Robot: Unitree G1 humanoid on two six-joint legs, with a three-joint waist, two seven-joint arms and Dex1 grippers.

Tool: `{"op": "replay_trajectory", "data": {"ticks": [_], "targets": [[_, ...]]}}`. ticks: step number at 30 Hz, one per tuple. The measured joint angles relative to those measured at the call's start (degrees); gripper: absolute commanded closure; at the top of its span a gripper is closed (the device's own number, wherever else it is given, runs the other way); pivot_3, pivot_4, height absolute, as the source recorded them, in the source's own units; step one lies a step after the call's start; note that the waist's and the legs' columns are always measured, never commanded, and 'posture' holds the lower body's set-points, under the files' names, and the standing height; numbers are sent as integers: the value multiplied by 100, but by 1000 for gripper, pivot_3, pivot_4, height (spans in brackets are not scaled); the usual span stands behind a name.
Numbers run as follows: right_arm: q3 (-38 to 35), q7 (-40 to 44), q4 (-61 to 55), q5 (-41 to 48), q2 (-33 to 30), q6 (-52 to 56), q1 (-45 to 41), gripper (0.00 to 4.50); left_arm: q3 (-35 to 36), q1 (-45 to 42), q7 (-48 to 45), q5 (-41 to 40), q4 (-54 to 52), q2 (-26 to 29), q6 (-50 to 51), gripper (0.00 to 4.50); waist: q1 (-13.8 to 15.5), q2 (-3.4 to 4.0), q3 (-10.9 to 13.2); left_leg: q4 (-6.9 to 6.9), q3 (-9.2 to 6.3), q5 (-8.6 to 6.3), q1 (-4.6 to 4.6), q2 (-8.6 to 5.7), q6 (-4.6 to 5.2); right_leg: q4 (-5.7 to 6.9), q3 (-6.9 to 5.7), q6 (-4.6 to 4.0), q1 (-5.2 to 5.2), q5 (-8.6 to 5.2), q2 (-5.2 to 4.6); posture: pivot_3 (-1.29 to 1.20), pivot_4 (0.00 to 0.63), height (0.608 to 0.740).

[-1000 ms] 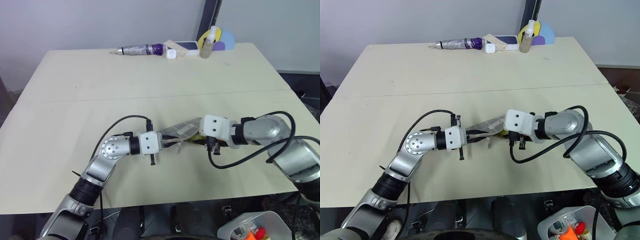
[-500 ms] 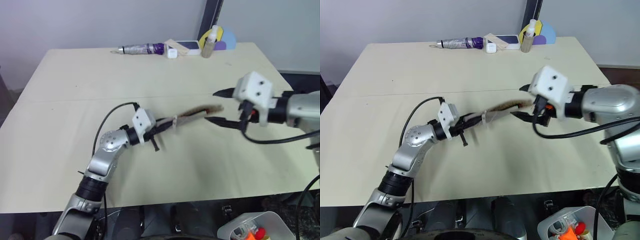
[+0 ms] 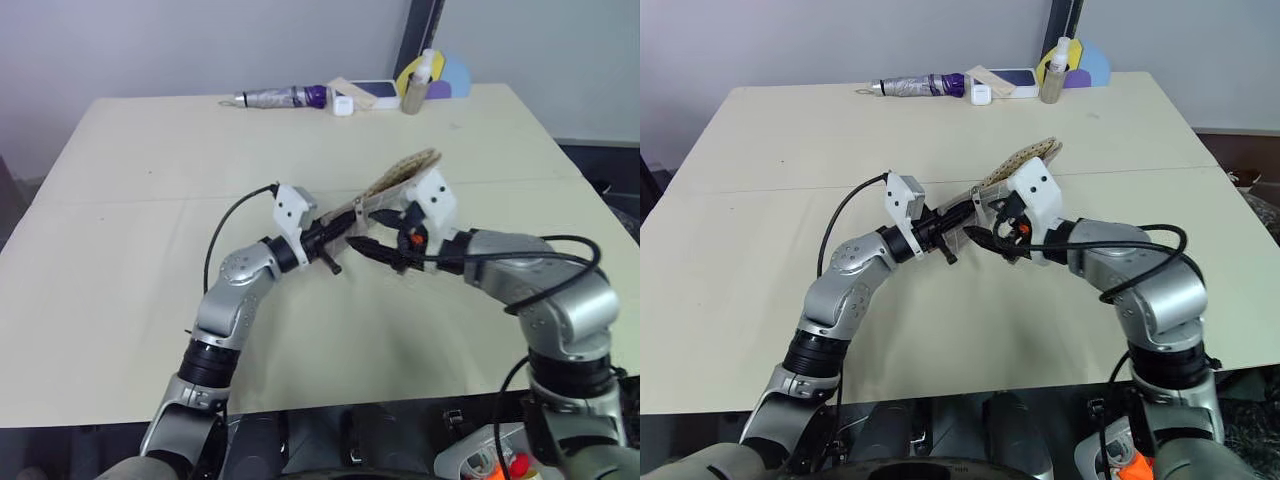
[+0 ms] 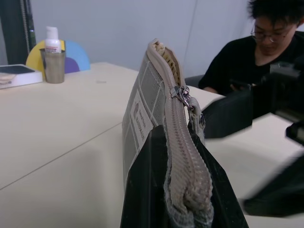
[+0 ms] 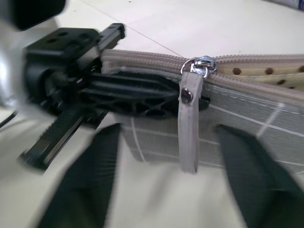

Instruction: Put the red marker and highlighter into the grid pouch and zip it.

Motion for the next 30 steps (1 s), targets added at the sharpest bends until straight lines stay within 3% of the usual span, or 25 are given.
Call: {"op": "replay_trajectory", "data": {"ticks": [2,3,8,14,18,23,26,30], "targets": [[0,-117,109,0,79,1,-29,4191,-6,0,20,3,0,-8,-1,4500,-9,0,0,0,0,0,0,0,0,0,0,0,0,0,0,0,150,740],[1,-160,160,2,96,3,-32,4481,-8,1,30,8,0,-7,-2,4500,-12,0,0,0,0,0,0,1,0,0,0,0,-1,0,1,0,150,740],[3,-213,245,7,-46,4,-85,4481,-14,2,33,141,0,62,-86,4500,-20,0,0,-1,0,0,0,1,0,0,0,0,-2,0,2,0,150,740],[-59,-54,481,-206,-1220,-254,-449,4481,-145,27,-190,596,214,520,-747,4500,-17,0,0,-2,1,-1,-1,0,1,-2,0,0,-5,0,1,0,150,740],[-82,-69,1215,-823,-2278,-681,-643,4481,-222,164,-540,835,349,952,-1482,4500,-8,1,0,-6,7,-2,-3,0,3,-6,3,-1,-10,0,-2,0,150,740],[107,1,1516,-1085,-2518,-1143,-576,4481,-392,213,-834,850,342,1021,-1782,4500,-39,2,0,-9,10,-2,-2,4,4,-8,8,-1,-11,0,2,0,150,740],[97,331,1387,-1033,-2699,-1138,-252,3655,-399,371,-1065,699,226,1219,-1571,3534,-41,3,-1,-12,10,-2,-1,5,4,-8,8,-1,-11,0,2,0,150,740],[-64,787,934,-804,-2888,-1111,355,1594,-307,661,-1211,521,164,1529,-1027,1447,-38,2,0,-11,8,-2,-2,6,4,-7,6,-1,-10,0,2,0,150,740]]}}
